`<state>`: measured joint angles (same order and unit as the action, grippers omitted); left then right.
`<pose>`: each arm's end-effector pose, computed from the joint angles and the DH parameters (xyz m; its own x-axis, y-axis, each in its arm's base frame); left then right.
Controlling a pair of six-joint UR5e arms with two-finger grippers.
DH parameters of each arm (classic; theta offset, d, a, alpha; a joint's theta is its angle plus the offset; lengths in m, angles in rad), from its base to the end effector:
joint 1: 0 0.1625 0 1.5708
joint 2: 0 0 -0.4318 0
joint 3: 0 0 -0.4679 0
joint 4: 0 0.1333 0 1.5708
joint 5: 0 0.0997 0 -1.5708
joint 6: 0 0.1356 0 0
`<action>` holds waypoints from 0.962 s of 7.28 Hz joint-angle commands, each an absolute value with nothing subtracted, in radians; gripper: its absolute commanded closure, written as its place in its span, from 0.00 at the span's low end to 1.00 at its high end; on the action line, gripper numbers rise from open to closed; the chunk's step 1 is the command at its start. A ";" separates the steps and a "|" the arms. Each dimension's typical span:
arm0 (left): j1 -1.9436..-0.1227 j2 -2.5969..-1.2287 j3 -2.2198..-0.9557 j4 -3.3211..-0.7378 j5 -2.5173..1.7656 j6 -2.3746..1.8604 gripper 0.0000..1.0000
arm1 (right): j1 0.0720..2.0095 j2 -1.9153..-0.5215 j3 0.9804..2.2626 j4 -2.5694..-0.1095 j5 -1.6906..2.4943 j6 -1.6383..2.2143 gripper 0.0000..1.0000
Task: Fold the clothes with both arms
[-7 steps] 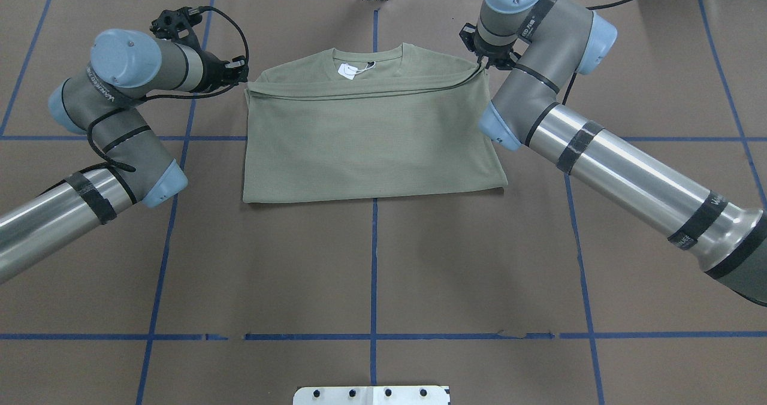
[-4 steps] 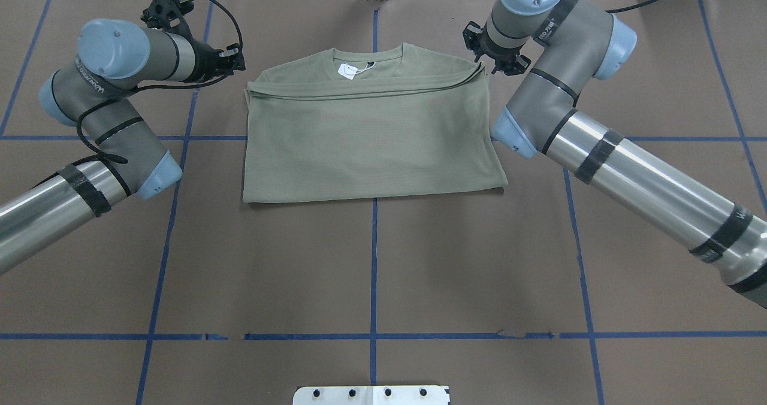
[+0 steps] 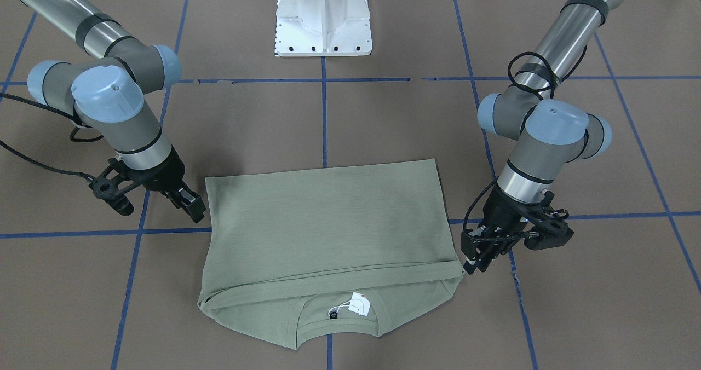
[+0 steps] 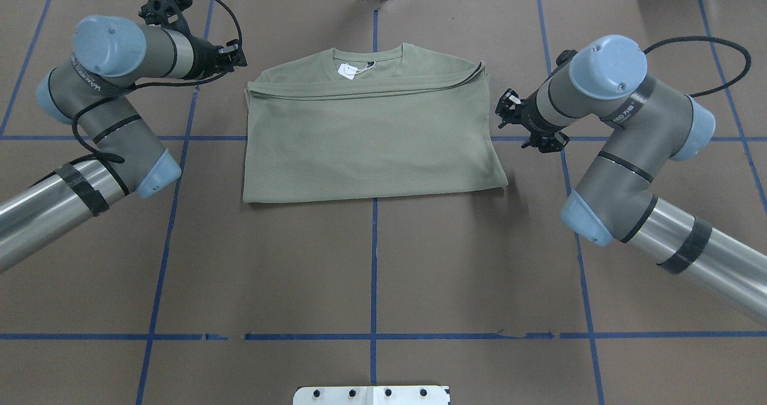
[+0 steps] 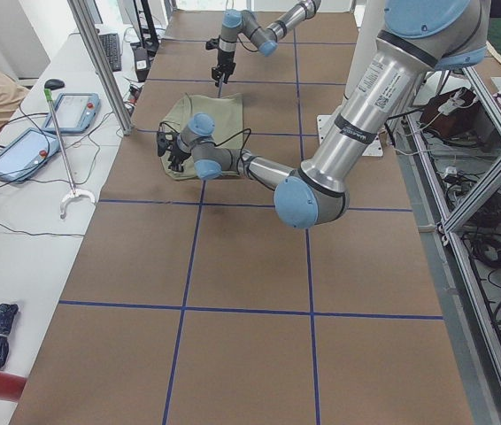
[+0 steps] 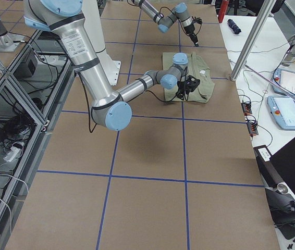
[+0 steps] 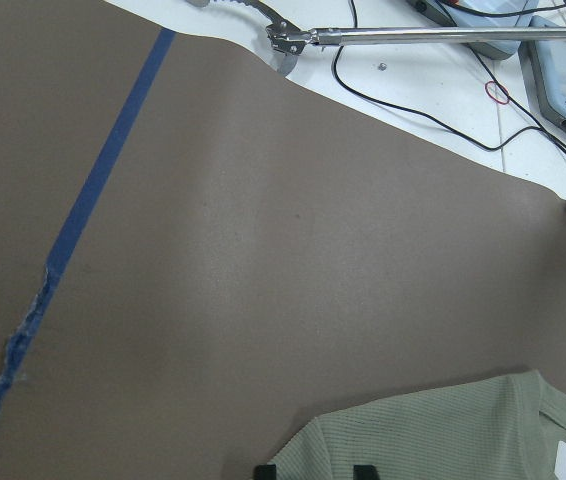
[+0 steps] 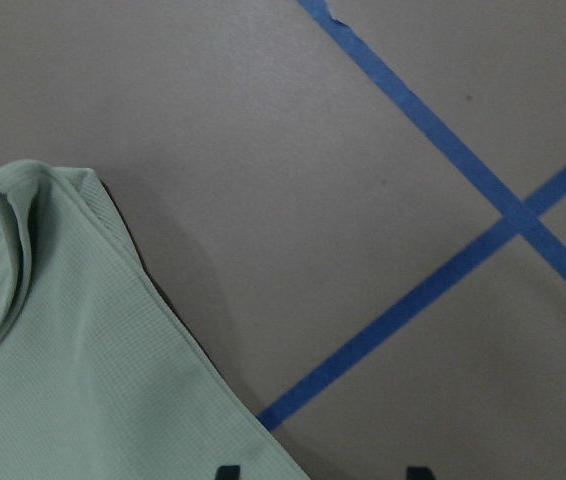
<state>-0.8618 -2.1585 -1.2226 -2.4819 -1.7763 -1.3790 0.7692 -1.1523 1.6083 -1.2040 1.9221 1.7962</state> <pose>0.4770 -0.7184 0.3740 0.3792 -0.1555 -0.9121 0.5597 0.8235 0.0923 -0.4834 -0.5886 0.3645 0.3709 0.6511 0.6622 -0.5691 0.7228 -0.3920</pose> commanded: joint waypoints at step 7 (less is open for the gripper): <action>-0.862 -2.148 -1.269 -2.467 -1.776 -1.381 0.62 | 0.641 -1.256 1.611 -0.968 1.832 2.016 0.27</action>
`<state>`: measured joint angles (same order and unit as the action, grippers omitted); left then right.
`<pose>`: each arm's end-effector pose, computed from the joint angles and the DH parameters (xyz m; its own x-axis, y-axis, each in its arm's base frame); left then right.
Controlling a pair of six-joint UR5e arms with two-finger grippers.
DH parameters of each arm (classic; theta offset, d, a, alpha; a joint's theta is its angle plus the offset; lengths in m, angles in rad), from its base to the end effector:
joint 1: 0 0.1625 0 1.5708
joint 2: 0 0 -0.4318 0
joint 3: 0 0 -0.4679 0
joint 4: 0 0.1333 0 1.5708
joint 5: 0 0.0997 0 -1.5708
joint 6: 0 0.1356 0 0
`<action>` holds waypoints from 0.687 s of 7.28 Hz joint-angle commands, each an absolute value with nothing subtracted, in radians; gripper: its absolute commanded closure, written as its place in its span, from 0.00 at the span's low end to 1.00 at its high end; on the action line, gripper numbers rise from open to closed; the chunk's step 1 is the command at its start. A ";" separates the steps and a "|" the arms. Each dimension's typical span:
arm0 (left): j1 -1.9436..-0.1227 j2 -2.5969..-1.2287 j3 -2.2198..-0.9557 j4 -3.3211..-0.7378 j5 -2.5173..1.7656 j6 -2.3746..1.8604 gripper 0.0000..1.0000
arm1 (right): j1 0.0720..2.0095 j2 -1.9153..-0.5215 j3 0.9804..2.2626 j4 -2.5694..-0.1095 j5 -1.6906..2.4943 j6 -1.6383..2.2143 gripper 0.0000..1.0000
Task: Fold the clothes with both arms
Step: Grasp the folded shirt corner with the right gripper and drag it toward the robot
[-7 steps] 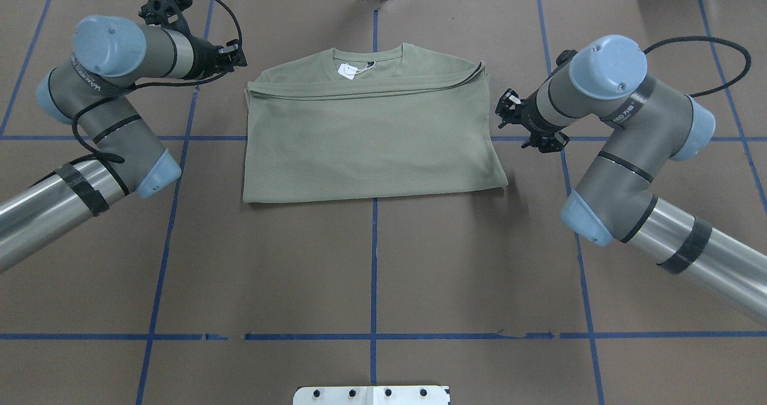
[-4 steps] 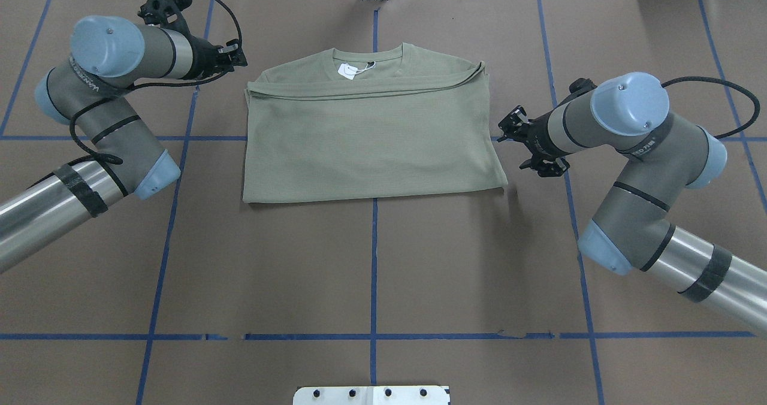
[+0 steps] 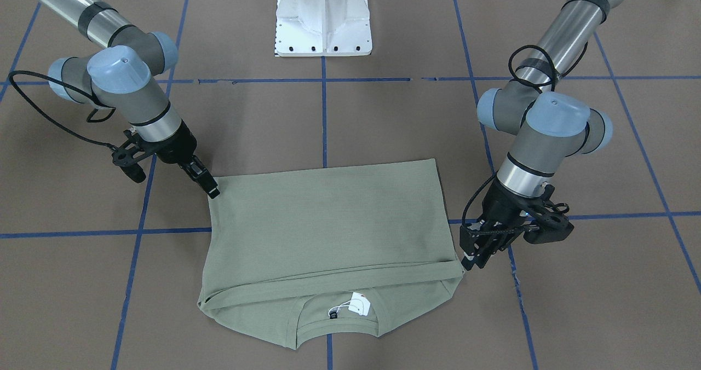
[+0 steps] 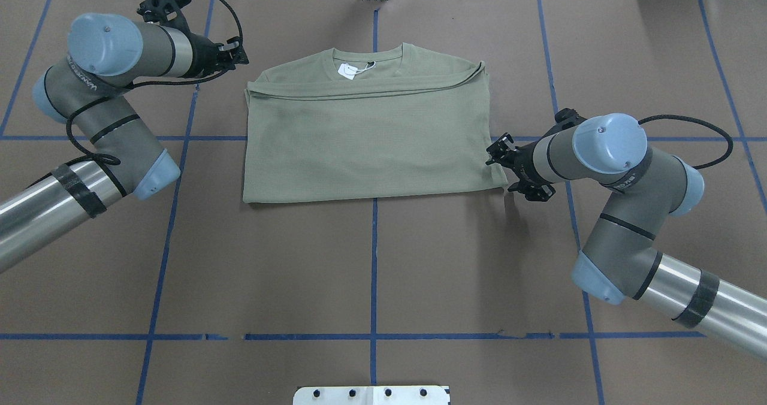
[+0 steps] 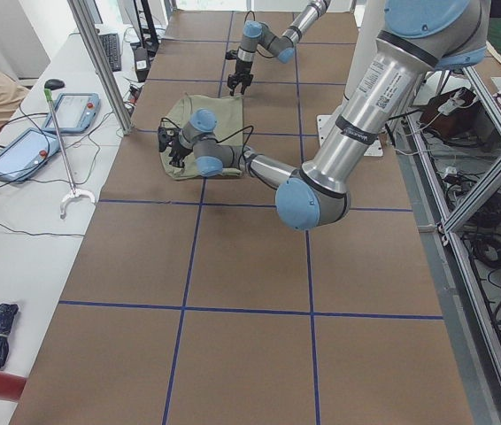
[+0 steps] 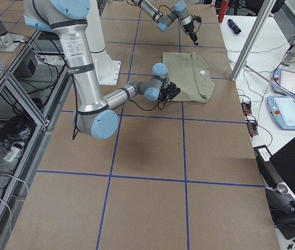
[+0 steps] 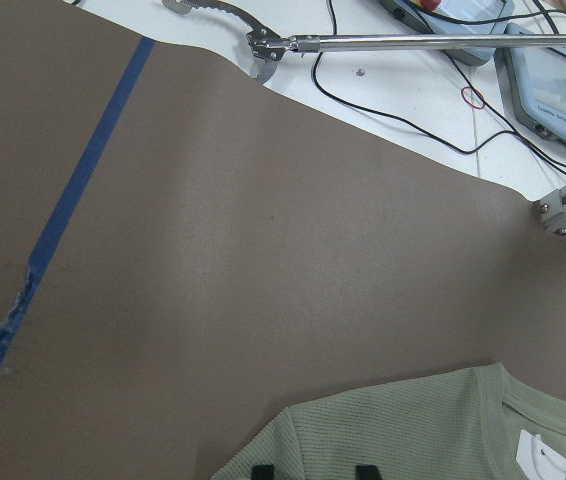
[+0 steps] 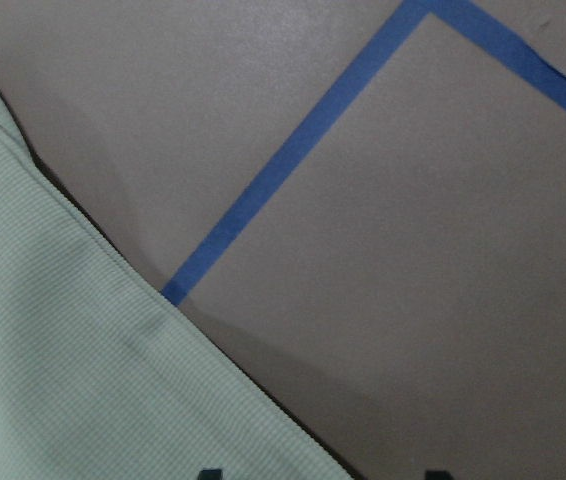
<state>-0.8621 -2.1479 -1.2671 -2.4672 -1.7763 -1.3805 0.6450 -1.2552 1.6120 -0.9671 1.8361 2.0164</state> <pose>0.4712 -0.7120 0.3581 0.3669 -0.1435 -0.9191 0.5617 0.8218 0.0959 -0.5300 -0.5211 0.4028 0.2372 0.6989 0.6747 -0.5660 0.6639 -0.4888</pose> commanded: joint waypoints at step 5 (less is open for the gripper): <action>-0.862 -2.148 -1.269 -2.467 -1.776 -1.381 0.62 | 0.647 -1.281 1.659 -0.973 1.848 2.019 1.00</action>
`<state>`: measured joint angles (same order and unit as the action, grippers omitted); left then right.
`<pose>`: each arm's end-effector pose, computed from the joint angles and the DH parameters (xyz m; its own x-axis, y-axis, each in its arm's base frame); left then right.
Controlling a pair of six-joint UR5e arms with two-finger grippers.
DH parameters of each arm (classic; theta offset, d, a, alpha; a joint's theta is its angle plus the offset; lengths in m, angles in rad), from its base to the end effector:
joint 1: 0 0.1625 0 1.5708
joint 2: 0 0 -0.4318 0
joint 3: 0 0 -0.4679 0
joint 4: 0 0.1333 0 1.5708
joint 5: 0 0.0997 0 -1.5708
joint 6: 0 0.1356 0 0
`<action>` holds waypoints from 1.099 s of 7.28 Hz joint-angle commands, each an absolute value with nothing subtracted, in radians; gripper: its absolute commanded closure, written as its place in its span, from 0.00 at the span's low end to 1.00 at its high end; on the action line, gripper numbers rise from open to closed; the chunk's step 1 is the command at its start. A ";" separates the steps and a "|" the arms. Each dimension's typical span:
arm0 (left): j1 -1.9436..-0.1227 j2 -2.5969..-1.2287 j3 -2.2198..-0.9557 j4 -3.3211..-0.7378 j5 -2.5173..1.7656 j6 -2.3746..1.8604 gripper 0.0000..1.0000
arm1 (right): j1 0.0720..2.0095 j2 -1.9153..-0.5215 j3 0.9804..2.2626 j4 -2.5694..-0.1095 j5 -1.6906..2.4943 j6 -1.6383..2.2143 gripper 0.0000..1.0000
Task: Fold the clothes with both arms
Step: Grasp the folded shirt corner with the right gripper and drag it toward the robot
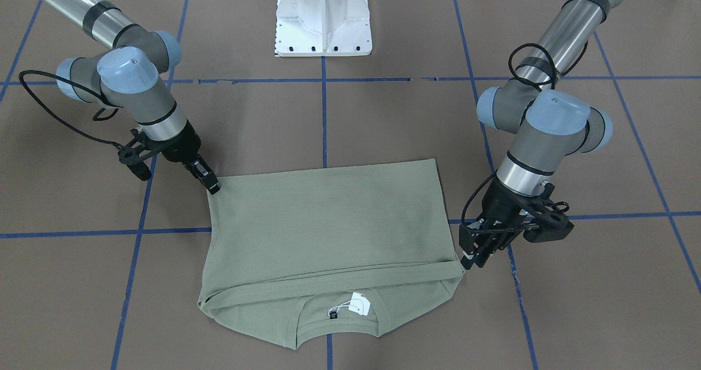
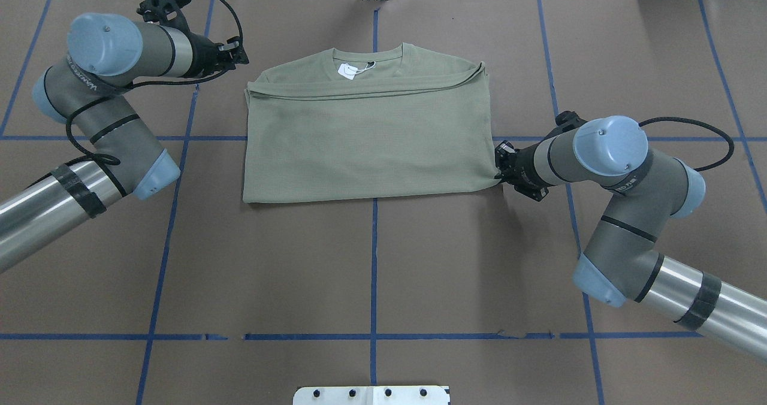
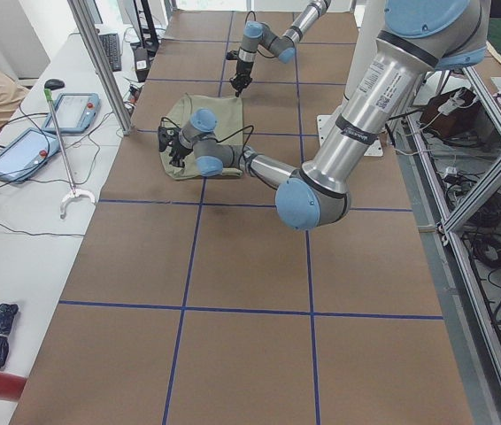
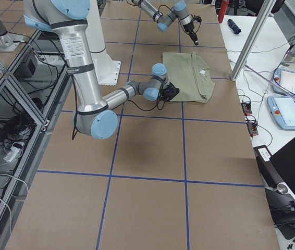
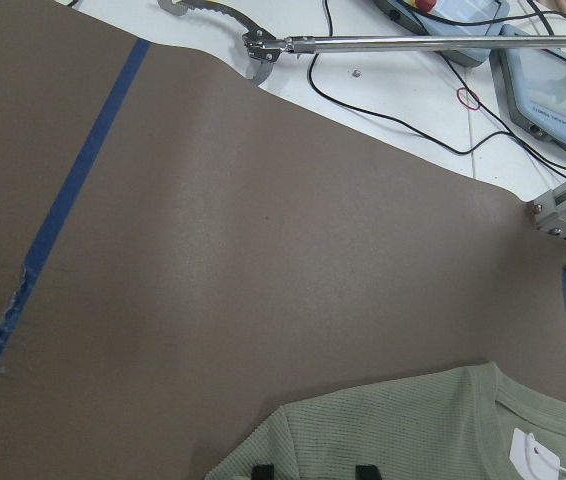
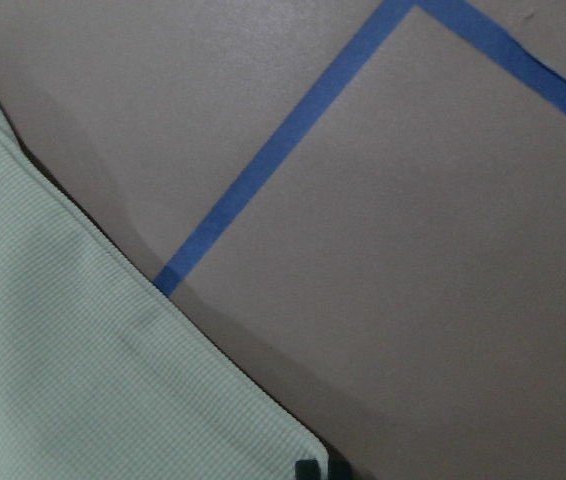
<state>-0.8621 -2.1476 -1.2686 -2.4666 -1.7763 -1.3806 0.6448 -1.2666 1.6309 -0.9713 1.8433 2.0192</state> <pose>0.4710 -0.7118 0.3575 0.3665 -0.1432 -0.9193 0.5618 0.8217 0.0960 -0.5258 -0.5165 0.4004 0.2365 0.7002 0.6736 -0.5601 0.6647 -0.4944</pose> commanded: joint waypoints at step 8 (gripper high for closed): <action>-0.850 -1.999 -1.550 -2.464 -2.092 -1.620 0.58 | 0.142 -1.652 2.175 -1.161 1.833 2.173 1.00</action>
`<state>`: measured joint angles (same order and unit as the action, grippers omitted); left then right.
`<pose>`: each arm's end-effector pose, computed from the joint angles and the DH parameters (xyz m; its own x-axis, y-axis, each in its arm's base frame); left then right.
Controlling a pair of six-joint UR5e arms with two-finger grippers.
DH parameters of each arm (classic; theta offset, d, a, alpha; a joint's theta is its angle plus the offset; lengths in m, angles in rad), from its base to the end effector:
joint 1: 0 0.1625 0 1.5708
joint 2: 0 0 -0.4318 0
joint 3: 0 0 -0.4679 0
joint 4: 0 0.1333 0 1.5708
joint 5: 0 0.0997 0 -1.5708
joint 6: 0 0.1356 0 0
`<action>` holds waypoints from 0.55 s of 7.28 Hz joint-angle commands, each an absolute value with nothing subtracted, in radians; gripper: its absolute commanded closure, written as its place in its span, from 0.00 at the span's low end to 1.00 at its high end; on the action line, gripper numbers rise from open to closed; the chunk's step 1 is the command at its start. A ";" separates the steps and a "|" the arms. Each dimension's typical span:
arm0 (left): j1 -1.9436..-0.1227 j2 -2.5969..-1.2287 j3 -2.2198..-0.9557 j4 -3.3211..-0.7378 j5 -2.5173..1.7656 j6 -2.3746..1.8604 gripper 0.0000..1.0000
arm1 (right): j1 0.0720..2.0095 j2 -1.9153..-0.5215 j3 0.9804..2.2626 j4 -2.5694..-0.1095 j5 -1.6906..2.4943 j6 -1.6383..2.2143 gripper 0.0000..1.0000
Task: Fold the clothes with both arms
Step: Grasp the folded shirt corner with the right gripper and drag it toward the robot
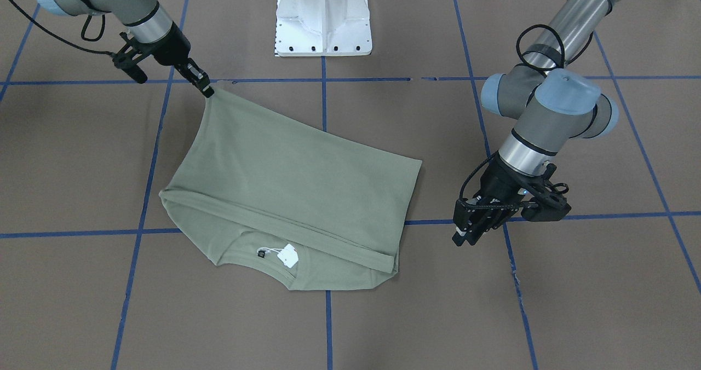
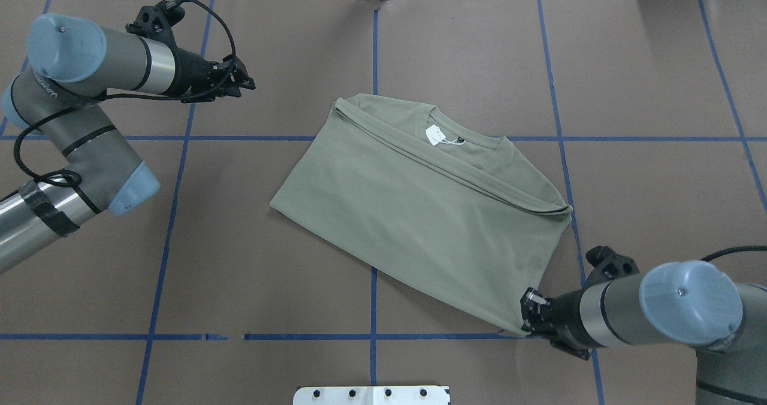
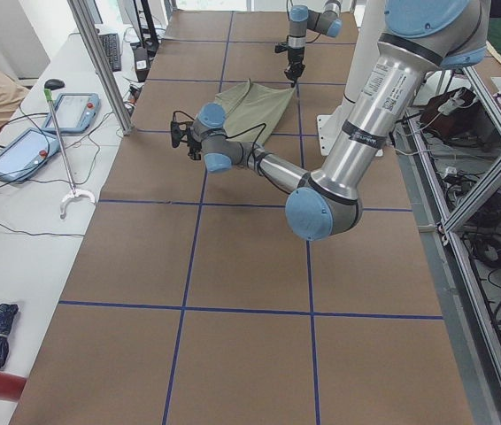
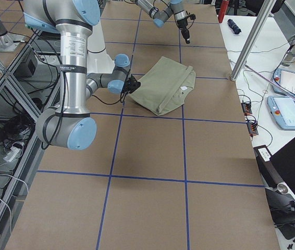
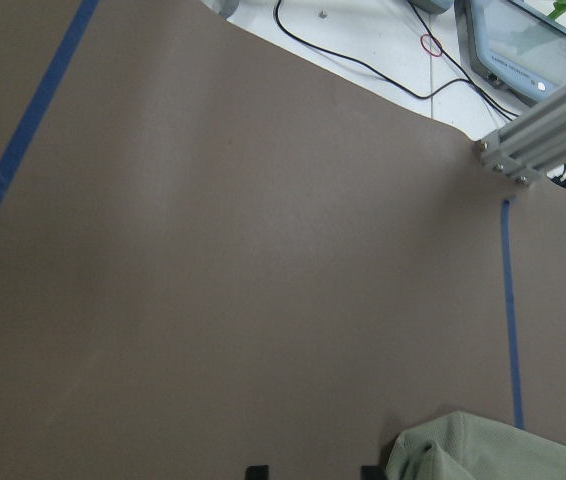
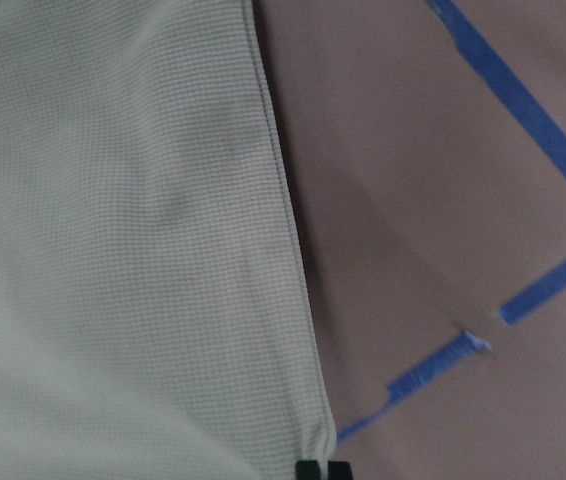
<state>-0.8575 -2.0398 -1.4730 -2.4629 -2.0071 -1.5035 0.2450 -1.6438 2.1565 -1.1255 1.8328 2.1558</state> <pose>0.4519 -0.6384 0.3201 0.2260 -0.1680 -0.9595 0.4075 0.9110 -0.0635 -0.5008 -0.2264 0.3574 0.4493 0.6621 0.5997 -0.3321 0.7470 -0.5759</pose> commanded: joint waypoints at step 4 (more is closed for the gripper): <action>-0.718 -1.976 -1.664 -2.465 -2.082 -1.758 0.36 | 0.046 -1.660 2.224 -1.161 1.829 2.174 0.01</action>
<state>-0.7540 -1.9800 -1.6495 -2.4650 -2.0851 -1.7363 0.0628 -1.6568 2.2106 -1.1596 1.8309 2.1733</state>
